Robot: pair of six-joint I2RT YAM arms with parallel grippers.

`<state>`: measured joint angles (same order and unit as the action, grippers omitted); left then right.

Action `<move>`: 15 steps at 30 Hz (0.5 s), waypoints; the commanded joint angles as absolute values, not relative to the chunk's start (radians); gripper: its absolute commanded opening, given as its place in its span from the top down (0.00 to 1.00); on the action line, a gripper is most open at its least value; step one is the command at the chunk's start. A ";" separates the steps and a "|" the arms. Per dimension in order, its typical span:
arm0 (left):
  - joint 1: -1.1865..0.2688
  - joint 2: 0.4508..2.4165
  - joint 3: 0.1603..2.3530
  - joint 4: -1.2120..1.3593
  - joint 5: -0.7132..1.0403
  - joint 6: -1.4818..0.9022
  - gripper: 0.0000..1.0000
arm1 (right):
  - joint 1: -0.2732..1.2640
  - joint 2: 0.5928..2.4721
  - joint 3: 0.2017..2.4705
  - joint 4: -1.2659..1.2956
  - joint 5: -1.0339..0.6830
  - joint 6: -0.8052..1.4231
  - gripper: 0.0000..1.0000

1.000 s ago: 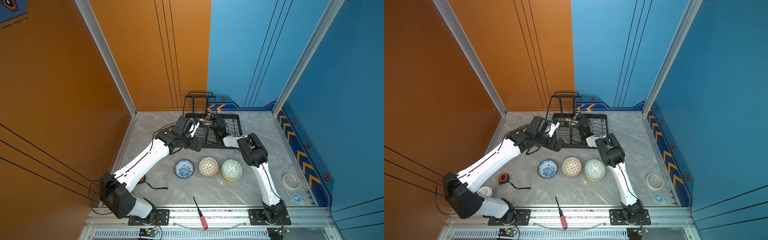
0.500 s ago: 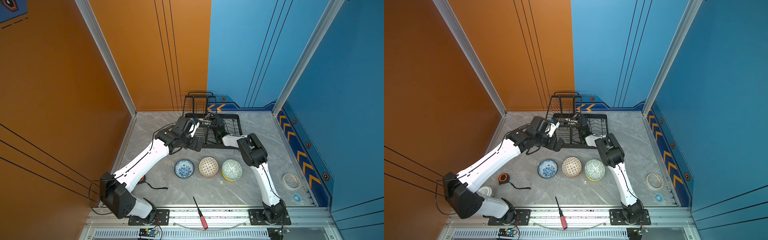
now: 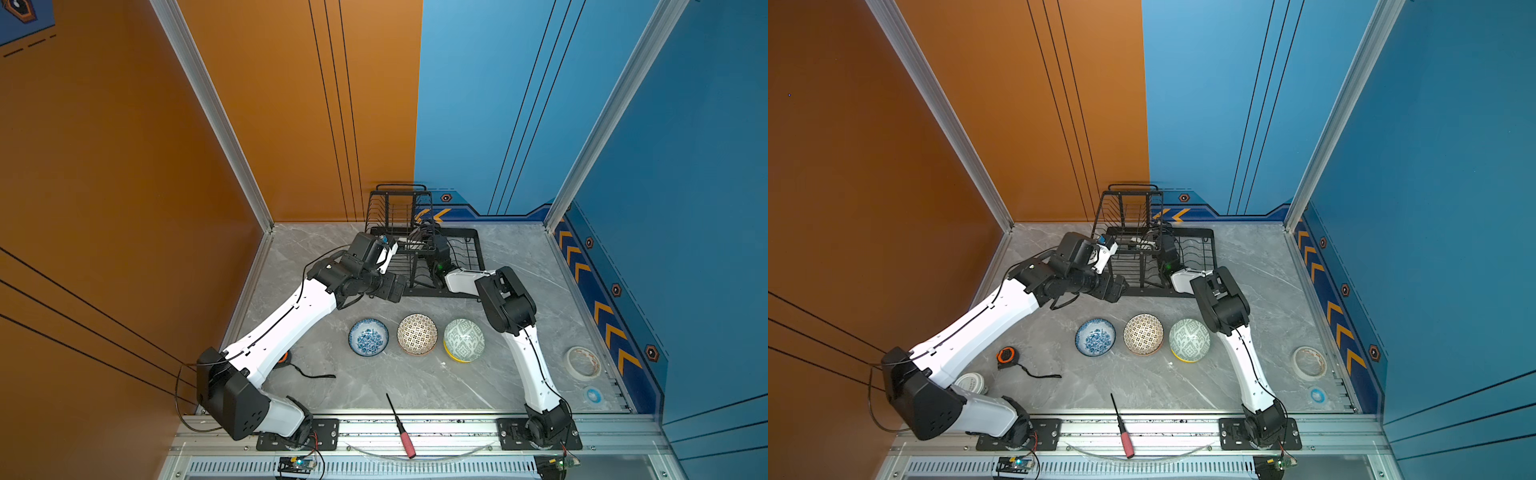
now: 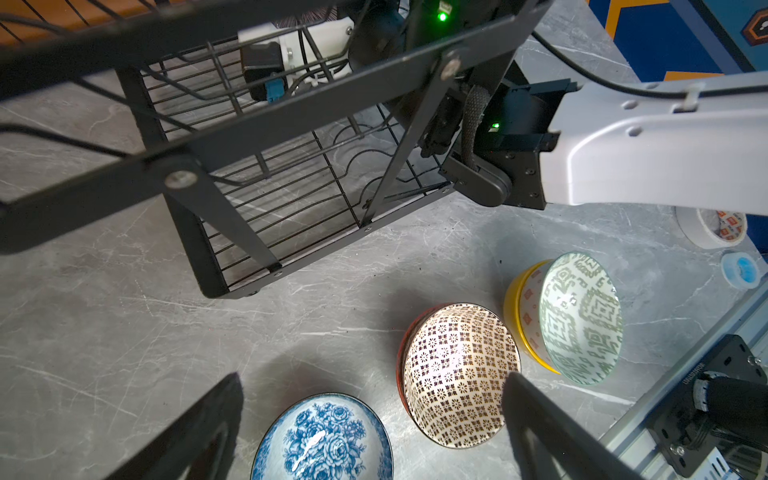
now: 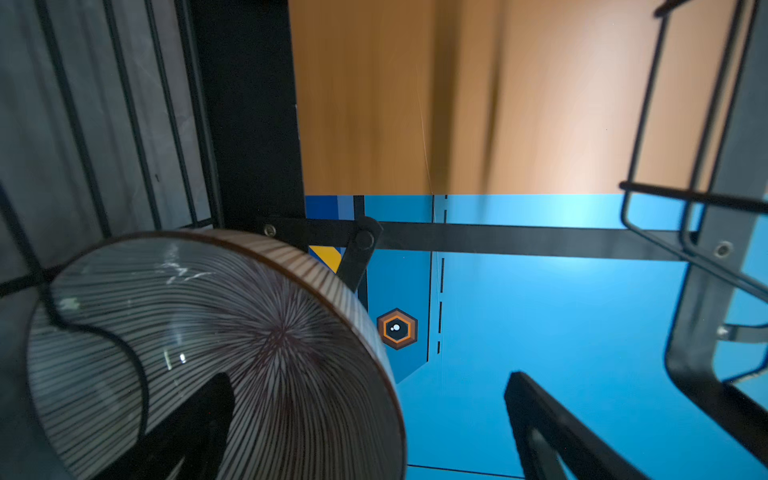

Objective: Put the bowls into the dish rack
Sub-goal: 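Open the right gripper and raise it away from the bowl in the rack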

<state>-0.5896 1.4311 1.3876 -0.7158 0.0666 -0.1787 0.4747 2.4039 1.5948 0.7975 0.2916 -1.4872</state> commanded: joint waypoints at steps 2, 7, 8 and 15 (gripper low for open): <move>-0.580 1.404 1.373 -0.736 0.046 -0.160 0.02 | 0.468 2.297 1.543 0.785 0.289 -1.455 0.00; -0.576 1.395 1.373 -0.736 0.041 -0.156 0.02 | 0.462 2.215 1.474 0.699 0.285 -1.415 0.00; -0.576 1.392 1.371 -0.736 0.042 -0.155 0.02 | 0.461 2.197 1.461 0.680 0.286 -1.402 0.00; -0.569 1.374 1.363 -0.735 0.041 -0.149 0.02 | 0.454 2.110 1.386 0.613 0.313 -1.372 0.00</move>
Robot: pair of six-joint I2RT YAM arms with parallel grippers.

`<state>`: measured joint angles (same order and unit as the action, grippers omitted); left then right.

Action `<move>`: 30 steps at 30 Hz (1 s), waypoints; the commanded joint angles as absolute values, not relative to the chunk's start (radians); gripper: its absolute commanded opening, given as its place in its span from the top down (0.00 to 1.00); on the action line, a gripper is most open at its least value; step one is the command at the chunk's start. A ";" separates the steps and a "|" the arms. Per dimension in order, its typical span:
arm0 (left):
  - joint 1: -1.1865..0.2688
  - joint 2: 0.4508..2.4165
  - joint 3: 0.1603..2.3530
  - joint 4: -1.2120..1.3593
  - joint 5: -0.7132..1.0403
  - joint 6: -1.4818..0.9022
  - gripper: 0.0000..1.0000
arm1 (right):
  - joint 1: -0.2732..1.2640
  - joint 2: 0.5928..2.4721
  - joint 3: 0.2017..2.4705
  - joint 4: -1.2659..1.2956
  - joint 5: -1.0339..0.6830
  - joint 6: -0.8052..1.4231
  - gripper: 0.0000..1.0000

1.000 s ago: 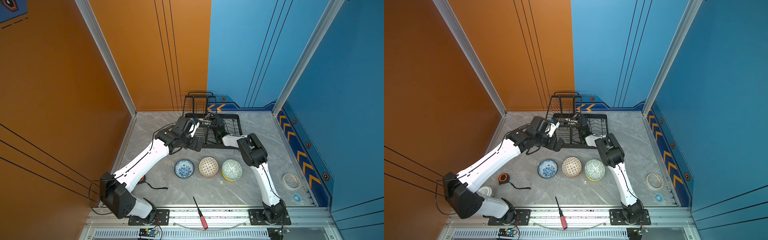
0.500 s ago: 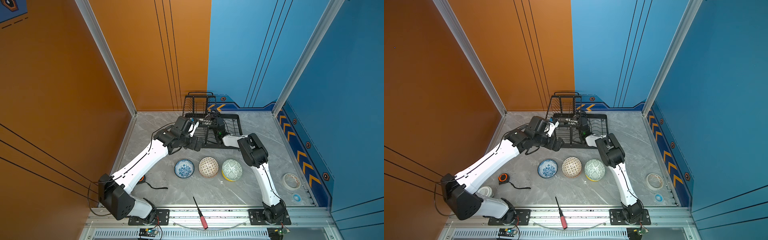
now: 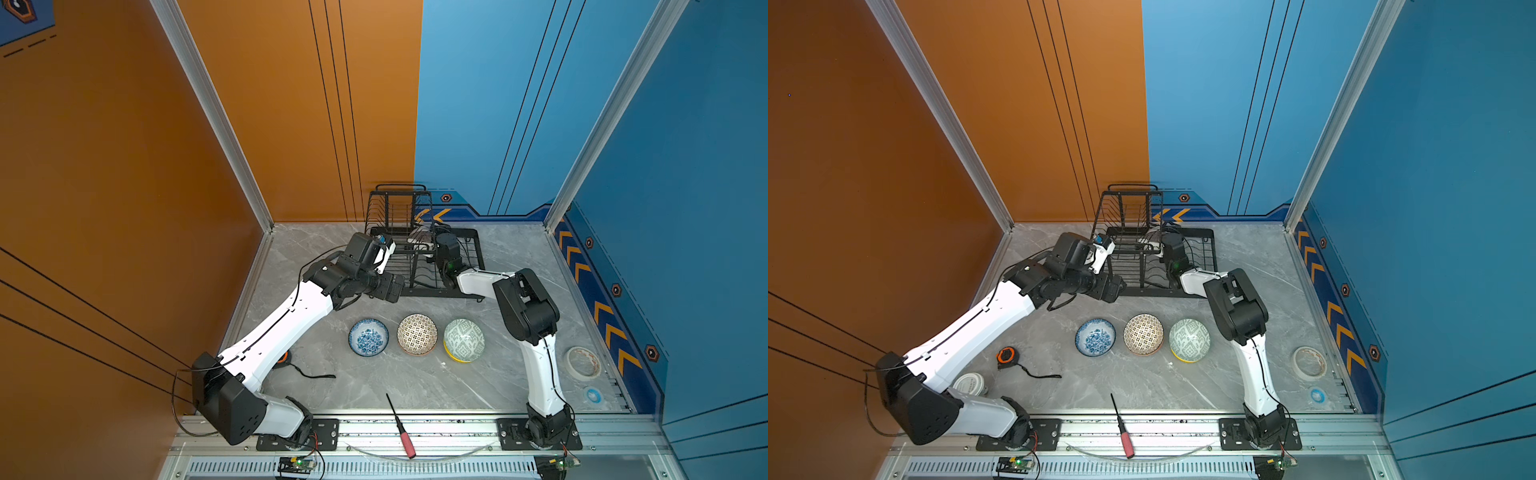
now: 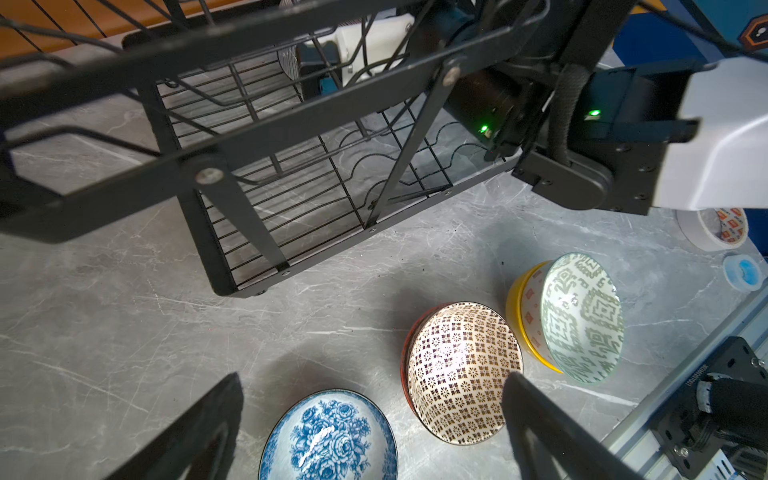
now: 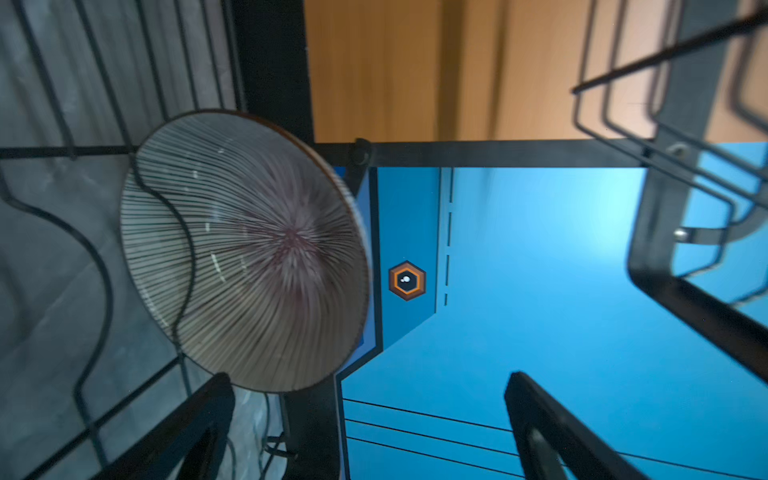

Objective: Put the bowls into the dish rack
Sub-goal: 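Open the right gripper and raise it away from the bowl in the rack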

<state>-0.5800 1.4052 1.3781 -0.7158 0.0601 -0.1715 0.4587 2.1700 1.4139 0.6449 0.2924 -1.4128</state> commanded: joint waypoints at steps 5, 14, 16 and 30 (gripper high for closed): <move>-0.562 1.356 1.348 -0.735 0.036 -0.147 0.02 | 0.440 2.051 1.329 0.603 0.332 -1.378 0.00; -0.535 1.321 1.314 -0.736 0.033 -0.141 0.02 | 0.397 1.946 1.190 0.603 0.399 -1.368 0.00; -0.528 1.319 1.309 -0.736 0.035 -0.139 0.02 | 0.386 1.936 1.179 0.587 0.441 -1.345 0.00; -0.503 1.257 1.240 -0.739 0.006 -0.172 0.02 | 0.344 1.577 1.102 0.114 0.482 -0.805 0.00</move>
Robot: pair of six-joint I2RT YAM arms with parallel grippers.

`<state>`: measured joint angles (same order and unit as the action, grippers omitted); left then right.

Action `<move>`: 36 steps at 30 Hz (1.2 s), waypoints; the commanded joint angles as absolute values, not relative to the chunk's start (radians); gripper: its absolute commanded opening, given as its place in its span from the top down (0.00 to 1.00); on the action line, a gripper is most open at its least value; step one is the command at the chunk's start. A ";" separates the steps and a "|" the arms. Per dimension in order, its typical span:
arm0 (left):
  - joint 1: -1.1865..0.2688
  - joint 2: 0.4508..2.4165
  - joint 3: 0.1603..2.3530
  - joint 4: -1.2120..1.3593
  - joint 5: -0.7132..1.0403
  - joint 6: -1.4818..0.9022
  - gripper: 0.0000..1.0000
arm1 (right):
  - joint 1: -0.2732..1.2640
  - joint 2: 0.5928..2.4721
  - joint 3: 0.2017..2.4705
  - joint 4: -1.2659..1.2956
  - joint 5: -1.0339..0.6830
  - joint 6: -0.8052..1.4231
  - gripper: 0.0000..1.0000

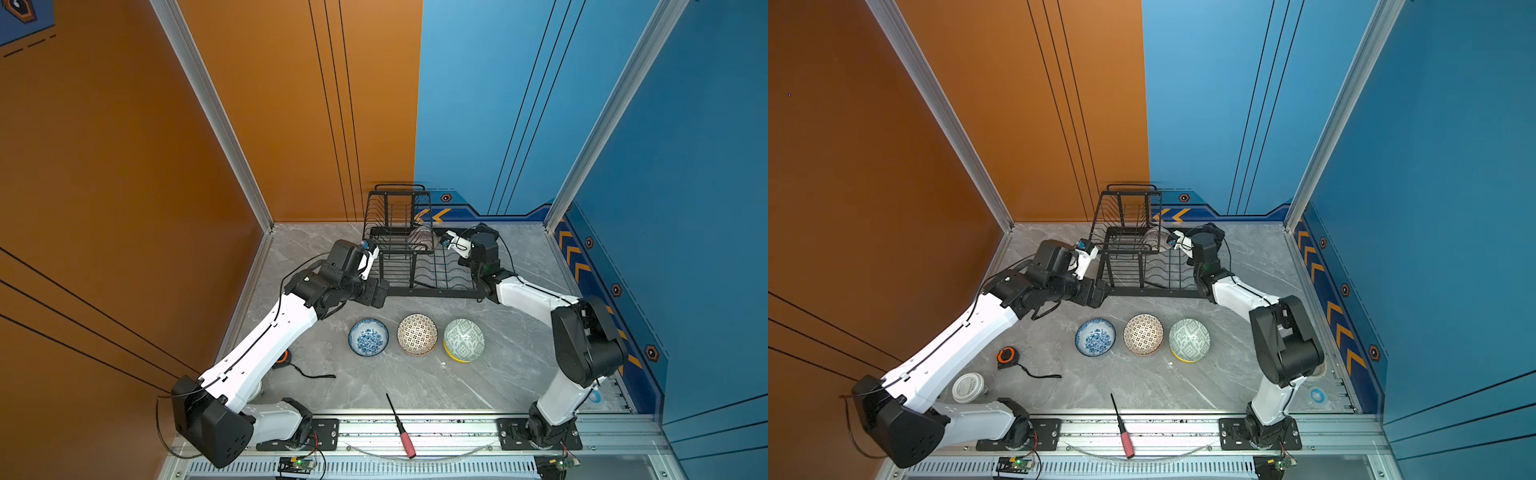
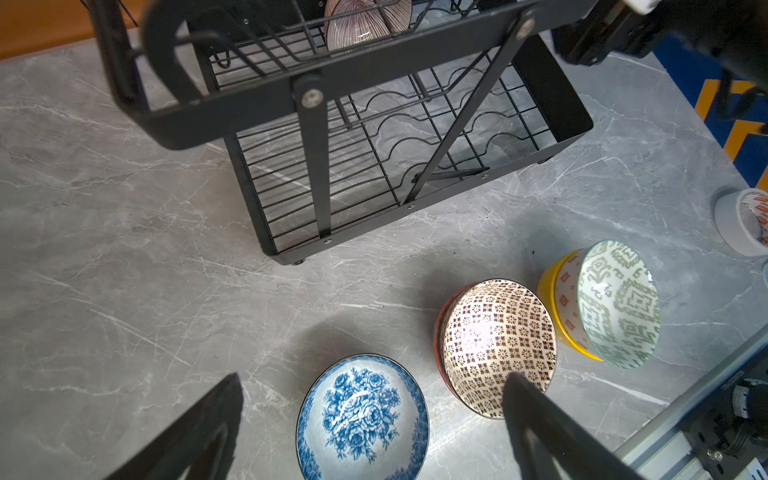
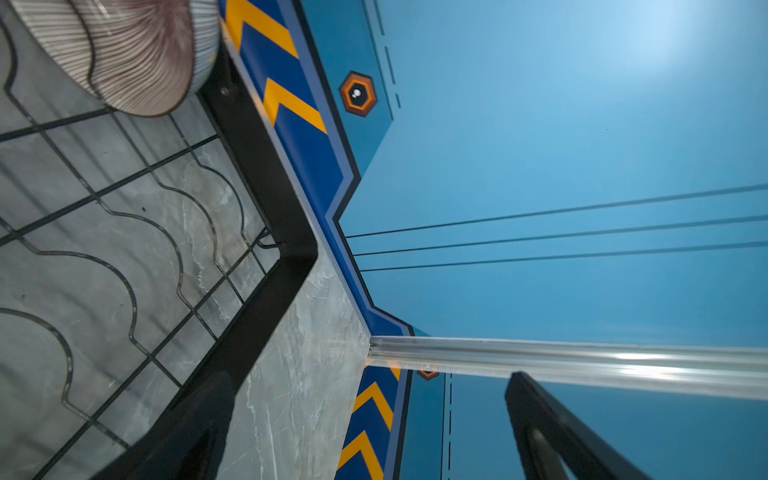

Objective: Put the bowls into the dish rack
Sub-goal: 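Open the right gripper and raise it away from the bowl in the rack, then move the left gripper down over the brown-patterned bowl's rim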

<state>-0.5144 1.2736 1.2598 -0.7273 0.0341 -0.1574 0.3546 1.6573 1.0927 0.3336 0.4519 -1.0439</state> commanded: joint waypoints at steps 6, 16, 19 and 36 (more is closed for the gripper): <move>-0.498 1.265 1.241 -0.744 -0.001 -0.192 0.02 | 0.360 1.474 1.276 -0.350 0.496 -0.416 0.00; -0.499 1.273 1.282 -0.838 0.018 -0.254 0.02 | 0.410 1.379 1.485 -0.847 0.230 0.063 0.00; -0.516 1.260 1.295 -0.866 0.031 -0.285 0.02 | 0.411 1.384 1.535 -0.960 0.182 0.141 0.00; -0.697 1.274 1.243 -0.875 -0.083 -0.419 0.02 | 0.445 1.355 1.452 -1.004 0.121 0.253 0.00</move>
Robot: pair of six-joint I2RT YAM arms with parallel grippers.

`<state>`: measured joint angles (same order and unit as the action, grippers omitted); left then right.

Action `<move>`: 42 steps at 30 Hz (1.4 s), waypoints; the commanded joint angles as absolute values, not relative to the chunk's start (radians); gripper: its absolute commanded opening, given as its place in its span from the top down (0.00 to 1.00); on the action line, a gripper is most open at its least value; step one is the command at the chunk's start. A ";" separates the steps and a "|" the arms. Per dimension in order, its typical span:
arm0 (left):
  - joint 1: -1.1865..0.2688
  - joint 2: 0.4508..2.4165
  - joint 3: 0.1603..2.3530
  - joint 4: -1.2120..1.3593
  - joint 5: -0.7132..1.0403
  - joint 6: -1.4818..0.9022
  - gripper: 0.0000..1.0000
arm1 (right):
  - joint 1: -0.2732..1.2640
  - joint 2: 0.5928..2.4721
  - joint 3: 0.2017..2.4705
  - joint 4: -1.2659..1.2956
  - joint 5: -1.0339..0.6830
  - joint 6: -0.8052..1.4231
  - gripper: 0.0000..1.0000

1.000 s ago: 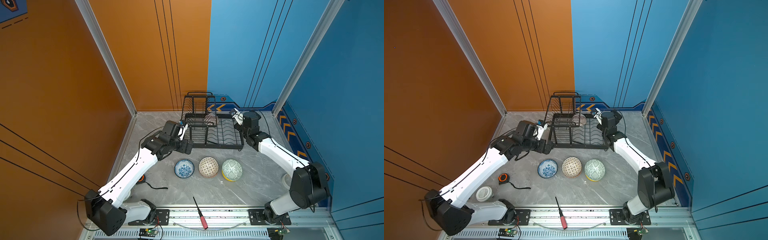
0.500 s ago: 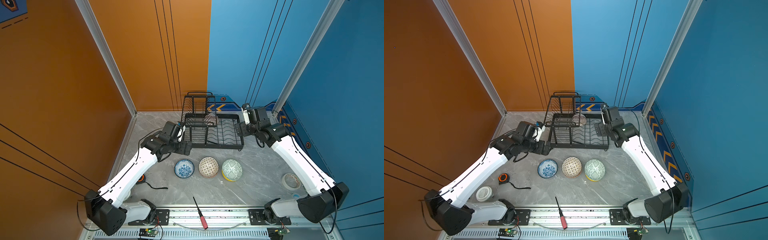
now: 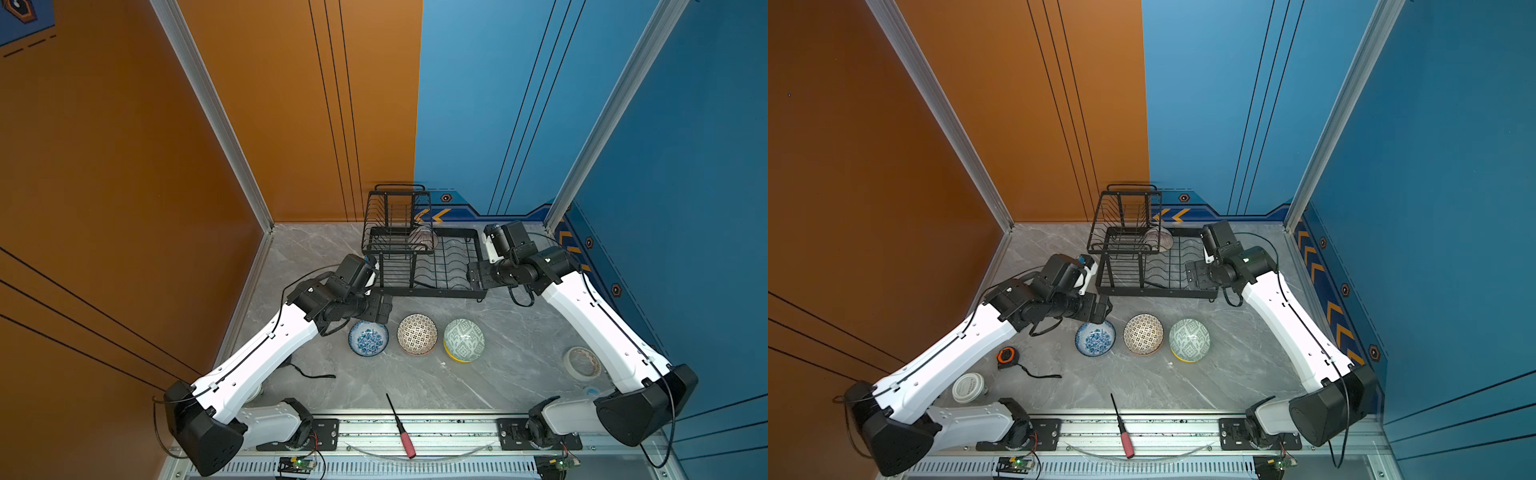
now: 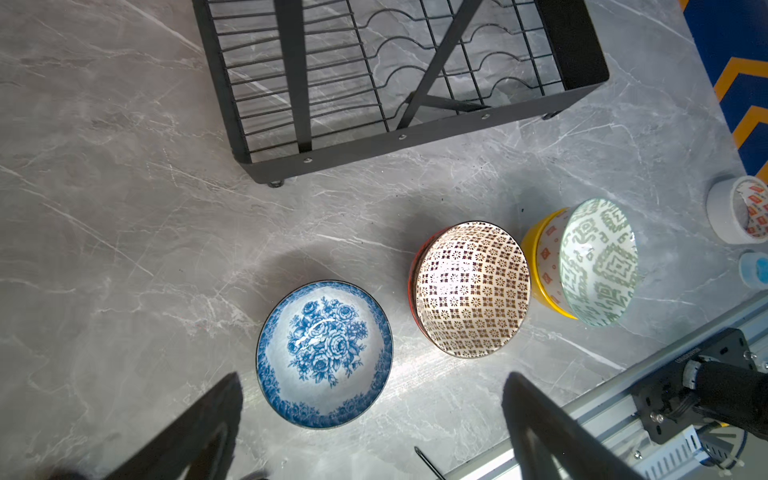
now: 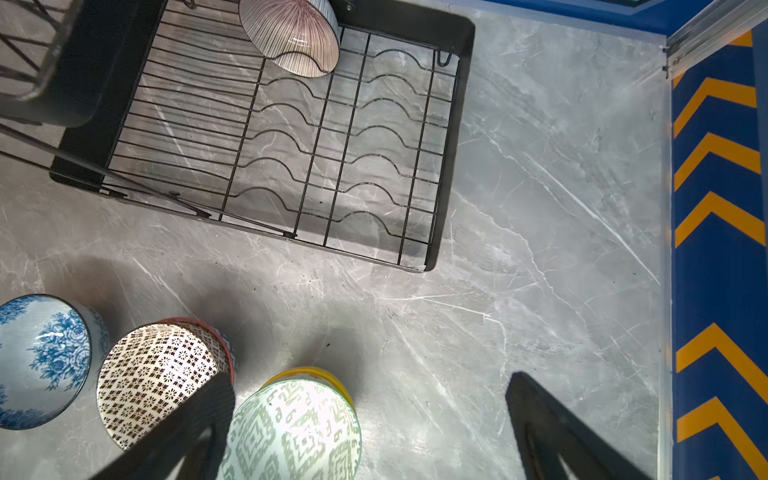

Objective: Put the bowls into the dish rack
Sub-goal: 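Move the left gripper down over the brown-patterned bowl's rim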

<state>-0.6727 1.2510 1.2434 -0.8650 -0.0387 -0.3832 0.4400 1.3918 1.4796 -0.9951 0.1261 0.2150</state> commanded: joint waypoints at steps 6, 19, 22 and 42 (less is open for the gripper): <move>-0.755 1.313 1.216 -0.839 -0.099 -0.455 0.02 | 0.439 1.359 1.459 -0.985 0.064 0.226 0.00; -0.782 1.384 1.134 -0.725 -0.045 -0.487 0.10 | 0.429 1.361 1.504 -1.036 -0.026 0.165 0.00; -0.784 1.421 1.137 -0.723 -0.044 -0.480 0.19 | 0.428 1.355 1.500 -1.053 -0.006 0.147 0.00; -0.807 1.551 1.068 -0.555 -0.011 -0.543 0.44 | 0.423 1.388 1.519 -1.056 0.033 0.130 0.00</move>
<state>-0.7929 1.5330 1.0767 -0.5926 -0.0322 -0.5270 0.4252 1.3766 1.5043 -1.0302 0.0040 0.1452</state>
